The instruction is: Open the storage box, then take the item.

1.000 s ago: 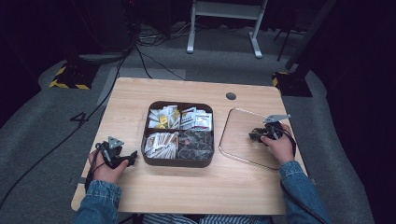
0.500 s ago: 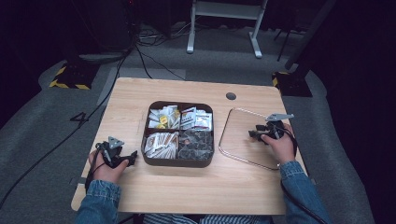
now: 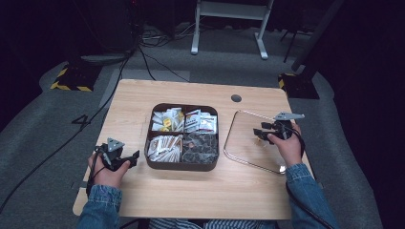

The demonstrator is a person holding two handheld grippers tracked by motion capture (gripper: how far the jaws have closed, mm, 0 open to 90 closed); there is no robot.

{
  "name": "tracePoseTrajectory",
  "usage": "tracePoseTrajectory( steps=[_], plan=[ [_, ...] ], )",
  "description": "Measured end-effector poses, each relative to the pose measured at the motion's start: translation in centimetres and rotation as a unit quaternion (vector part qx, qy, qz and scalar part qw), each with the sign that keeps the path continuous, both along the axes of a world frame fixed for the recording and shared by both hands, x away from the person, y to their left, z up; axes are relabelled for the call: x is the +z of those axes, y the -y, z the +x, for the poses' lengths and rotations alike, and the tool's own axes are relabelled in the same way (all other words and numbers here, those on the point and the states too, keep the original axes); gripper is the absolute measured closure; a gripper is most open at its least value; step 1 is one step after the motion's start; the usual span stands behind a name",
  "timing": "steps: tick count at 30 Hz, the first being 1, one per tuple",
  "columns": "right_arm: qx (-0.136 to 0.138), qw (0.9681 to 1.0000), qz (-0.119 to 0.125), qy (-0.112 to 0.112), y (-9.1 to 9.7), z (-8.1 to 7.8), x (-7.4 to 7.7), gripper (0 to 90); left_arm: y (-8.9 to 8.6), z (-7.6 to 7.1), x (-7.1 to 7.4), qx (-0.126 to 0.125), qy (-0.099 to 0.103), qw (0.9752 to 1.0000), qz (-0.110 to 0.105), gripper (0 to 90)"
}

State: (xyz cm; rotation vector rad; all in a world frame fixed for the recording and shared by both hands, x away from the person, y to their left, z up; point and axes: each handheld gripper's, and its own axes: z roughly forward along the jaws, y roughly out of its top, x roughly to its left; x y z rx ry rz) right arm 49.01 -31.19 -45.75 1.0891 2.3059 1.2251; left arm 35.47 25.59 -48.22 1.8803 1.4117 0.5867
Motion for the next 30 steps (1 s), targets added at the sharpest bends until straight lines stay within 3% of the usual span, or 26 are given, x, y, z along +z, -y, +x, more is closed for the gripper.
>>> tracePoseTrajectory(
  steps=[12,16,20,23,30],
  plan=[
    [-0.004,1.0,0.0,0.009,0.4,-0.7,0.7,43.5,1.1,0.2,1.7,-0.01,0.033,0.9991,-0.027,31.9],
    [-0.011,0.9999,-0.001,0.012,1.0,-1.1,0.7,43.5,1.6,0.6,2.7,-0.015,0.054,0.9975,-0.043,31.9],
    [-0.019,0.9998,-0.001,0.01,1.5,-1.5,0.7,43.5,1.9,0.8,3.3,-0.022,0.062,0.9964,-0.052,31.6],
    [-0.027,0.9996,0.0,0.012,2.2,-2.0,0.8,43.5,2.7,1.1,3.9,-0.034,0.074,0.9944,-0.066,32.1],
    [-0.036,0.9993,-0.001,0.009,2.8,-2.8,0.8,43.4,4.1,1.8,4.3,-0.064,0.075,0.993,-0.065,39.2]
  ],
)
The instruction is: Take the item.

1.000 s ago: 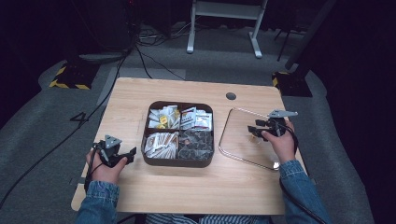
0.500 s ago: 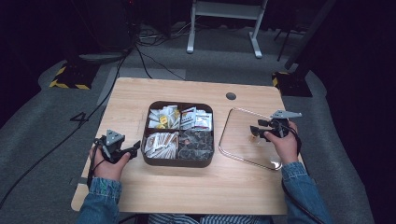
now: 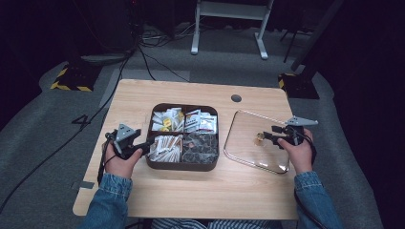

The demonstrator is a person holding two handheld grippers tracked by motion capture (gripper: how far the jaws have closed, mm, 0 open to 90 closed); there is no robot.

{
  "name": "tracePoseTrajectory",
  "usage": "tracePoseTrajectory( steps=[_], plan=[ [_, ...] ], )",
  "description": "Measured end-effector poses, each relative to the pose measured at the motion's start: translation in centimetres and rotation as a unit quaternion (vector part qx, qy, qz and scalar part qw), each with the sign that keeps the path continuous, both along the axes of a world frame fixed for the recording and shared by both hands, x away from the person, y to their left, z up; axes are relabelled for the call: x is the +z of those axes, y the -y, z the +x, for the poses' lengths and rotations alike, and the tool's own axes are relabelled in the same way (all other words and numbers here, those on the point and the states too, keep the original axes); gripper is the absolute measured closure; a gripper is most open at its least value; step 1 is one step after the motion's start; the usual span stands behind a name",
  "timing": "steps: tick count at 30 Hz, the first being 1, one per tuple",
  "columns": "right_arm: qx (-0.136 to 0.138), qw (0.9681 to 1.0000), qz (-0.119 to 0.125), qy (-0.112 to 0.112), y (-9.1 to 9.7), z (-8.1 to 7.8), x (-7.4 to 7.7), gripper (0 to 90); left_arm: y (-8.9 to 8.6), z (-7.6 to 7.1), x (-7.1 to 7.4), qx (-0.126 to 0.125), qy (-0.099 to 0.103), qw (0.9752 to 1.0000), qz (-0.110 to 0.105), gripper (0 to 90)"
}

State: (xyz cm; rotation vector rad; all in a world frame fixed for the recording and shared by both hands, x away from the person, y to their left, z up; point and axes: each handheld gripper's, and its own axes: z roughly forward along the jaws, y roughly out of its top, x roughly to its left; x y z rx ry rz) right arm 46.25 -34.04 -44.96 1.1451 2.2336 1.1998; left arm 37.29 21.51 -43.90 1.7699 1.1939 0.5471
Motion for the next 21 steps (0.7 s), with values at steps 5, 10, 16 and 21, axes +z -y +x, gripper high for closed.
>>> tracePoseTrajectory(
  steps=[5,10,16,21],
  plan=[
    [-0.004,1.0,-0.002,-0.002,0.6,-0.4,-0.3,43.2,1.3,0.7,-0.4,-0.039,-0.015,0.9991,0.004,44.2],
    [-0.01,0.9999,0.008,0.005,1.0,-0.7,0.2,43.0,2.0,0.9,-1.1,-0.051,-0.039,0.997,0.042,47.2],
    [-0.001,1.0,0.008,0.0,0.4,-0.4,0.0,42.8,2.5,0.7,-1.5,-0.055,-0.057,0.9942,0.072,47.8],
    [0.004,1.0,0.008,-0.003,0.0,-0.3,0.0,42.7,2.3,0.5,-1.8,-0.059,-0.069,0.9929,0.076,51.5]
  ],
)
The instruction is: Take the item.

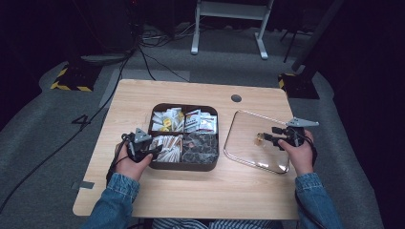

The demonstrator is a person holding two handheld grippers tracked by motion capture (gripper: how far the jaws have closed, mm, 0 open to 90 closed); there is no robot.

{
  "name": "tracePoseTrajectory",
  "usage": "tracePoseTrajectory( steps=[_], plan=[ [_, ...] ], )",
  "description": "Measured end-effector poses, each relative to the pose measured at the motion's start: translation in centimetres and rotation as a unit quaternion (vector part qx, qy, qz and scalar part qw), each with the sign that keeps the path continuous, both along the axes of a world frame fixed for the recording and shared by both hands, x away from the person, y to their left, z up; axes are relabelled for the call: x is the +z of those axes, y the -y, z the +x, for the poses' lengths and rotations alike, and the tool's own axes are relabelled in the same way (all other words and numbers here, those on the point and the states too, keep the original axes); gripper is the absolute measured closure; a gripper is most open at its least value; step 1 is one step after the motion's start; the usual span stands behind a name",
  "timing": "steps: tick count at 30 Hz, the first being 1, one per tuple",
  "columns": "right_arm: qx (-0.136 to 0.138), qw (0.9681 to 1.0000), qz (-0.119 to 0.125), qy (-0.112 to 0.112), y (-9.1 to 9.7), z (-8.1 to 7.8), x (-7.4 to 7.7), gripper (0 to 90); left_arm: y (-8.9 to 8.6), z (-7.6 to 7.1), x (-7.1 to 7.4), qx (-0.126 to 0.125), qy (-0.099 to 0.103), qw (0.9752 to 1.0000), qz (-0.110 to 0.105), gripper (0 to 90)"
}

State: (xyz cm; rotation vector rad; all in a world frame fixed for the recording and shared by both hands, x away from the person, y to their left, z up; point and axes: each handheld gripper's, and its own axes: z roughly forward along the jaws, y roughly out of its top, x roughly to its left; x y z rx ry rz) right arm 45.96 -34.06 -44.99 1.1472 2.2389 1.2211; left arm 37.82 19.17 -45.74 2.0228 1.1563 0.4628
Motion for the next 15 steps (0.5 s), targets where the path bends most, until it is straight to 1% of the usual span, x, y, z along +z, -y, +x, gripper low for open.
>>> tracePoseTrajectory(
  steps=[1,2,3,4,5,6,7,8,9,10,11,12,13,14,15],
  plan=[
    [0.0,1.0,0.001,0.001,-0.02,0.03,0.01,42.8,0.0,0.0,0.0,0.0,0.0,1.0,0.0,52.9],
    [0.001,1.0,0.0,0.001,-0.04,0.05,0.02,43.2,0.02,-0.07,-0.05,-0.005,-0.002,0.9999,0.009,55.1],
    [0.001,1.0,0.0,0.001,-0.04,0.05,0.02,43.2,0.02,-0.07,-0.05,-0.005,-0.002,0.9999,0.009,57.4],
    [0.004,1.0,-0.001,0.001,-0.11,0.09,-0.01,43.4,0.03,-0.09,-0.13,-0.007,-0.003,0.9998,0.017,59.4],
    [0.004,1.0,-0.001,0.001,-0.11,0.09,-0.01,43.4,0.03,-0.09,-0.13,-0.007,-0.003,0.9998,0.017,61.1],
    [0.006,1.0,-0.003,0.0,-0.18,0.12,-0.04,43.8,0.05,-0.08,-0.2,-0.01,-0.007,0.9996,0.024,62.6],
    [0.006,1.0,-0.003,0.0,-0.18,0.12,-0.04,43.8,0.05,-0.08,-0.2,-0.01,-0.007,0.9996,0.024,64.0],
    [0.008,1.0,-0.004,0.001,-0.22,0.15,-0.03,44.0,0.07,-0.04,-0.28,-0.013,-0.006,0.9994,0.031,65.3],
    [0.008,1.0,-0.004,0.001,-0.22,0.15,-0.03,44.0,0.07,-0.04,-0.28,-0.013,-0.006,0.9994,0.031,66.7],
    [0.009,0.9999,-0.005,0.001,-0.25,0.14,-0.02,44.1,0.12,-0.01,-0.35,-0.013,-0.004,0.999,0.042,68.3],
    [0.009,0.9999,-0.005,0.001,-0.25,0.14,-0.02,44.1,0.12,-0.01,-0.35,-0.013,-0.004,0.999,0.042,71.1],
    [0.009,0.9999,-0.005,-0.001,-0.31,0.11,-0.05,44.1,0.15,0.05,-0.46,-0.015,-0.01,0.9986,0.05,74.1],
    [0.009,0.9999,-0.005,-0.001,-0.31,0.11,-0.05,44.1,0.15,0.05,-0.46,-0.015,-0.01,0.9986,0.05,75.7],
    [0.01,0.9999,-0.005,-0.001,-0.31,0.11,-0.07,44.1,0.13,0.13,-0.58,-0.014,-0.014,0.9986,0.049,75.7],
    [0.008,0.9999,-0.006,-0.001,-0.3,0.12,-0.14,44.1,0.01,0.24,-0.67,-0.012,-0.014,0.9987,0.047,78.3]
  ],
)
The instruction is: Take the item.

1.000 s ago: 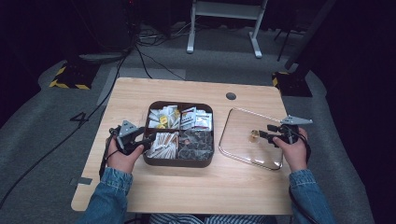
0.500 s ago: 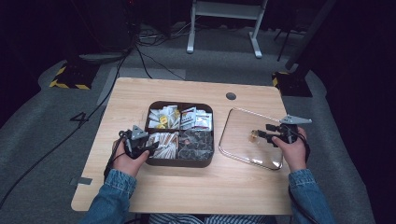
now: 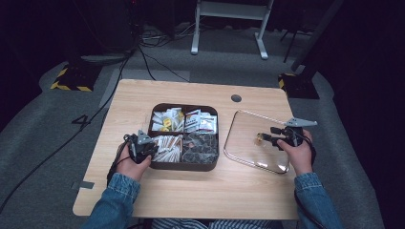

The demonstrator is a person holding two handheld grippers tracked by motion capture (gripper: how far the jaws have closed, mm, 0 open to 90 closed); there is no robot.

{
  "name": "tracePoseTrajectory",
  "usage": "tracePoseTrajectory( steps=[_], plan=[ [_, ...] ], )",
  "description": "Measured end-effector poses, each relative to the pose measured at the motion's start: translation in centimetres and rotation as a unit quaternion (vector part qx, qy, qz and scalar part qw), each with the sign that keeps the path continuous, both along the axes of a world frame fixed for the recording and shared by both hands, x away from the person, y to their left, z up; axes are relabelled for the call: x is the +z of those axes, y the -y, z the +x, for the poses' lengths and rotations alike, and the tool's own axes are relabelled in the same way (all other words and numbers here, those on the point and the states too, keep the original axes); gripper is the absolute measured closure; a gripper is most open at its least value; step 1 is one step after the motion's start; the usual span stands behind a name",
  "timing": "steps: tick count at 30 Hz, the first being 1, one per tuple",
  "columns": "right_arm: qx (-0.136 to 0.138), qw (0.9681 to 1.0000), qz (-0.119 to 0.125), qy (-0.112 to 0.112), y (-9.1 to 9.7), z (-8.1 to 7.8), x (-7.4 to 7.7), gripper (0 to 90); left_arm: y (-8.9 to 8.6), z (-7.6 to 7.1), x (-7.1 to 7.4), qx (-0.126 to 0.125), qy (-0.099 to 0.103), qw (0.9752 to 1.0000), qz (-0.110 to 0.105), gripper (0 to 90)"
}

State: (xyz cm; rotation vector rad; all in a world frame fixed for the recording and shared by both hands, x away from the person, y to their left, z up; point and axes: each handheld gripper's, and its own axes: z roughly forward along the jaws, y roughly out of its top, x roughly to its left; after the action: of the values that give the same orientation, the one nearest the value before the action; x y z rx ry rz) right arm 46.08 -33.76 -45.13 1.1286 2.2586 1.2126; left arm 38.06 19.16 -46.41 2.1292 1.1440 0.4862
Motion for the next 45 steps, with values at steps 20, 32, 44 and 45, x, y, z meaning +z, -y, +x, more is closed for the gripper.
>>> tracePoseTrajectory(
  steps=[20,32,44,45],
  plan=[
    [0.002,1.0,0.0,-0.005,-0.2,0.2,-0.2,44.2,-1.9,-0.6,1.6,0.006,0.018,0.9961,-0.086,89.9],
    [0.01,0.9999,-0.004,-0.005,-0.7,0.4,-0.2,44.4,-1.5,-1.9,3.6,-0.013,0.058,0.9898,-0.129,89.9],
    [0.009,0.9999,-0.005,-0.005,-0.6,0.4,-0.2,44.3,0.1,-2.9,5.0,-0.057,0.072,0.9843,-0.151,89.9],
    [0.01,0.9999,-0.005,-0.004,-0.6,0.4,-0.2,44.3,0.3,-3.0,5.1,-0.06,0.074,0.9841,-0.15,89.9]
  ],
)
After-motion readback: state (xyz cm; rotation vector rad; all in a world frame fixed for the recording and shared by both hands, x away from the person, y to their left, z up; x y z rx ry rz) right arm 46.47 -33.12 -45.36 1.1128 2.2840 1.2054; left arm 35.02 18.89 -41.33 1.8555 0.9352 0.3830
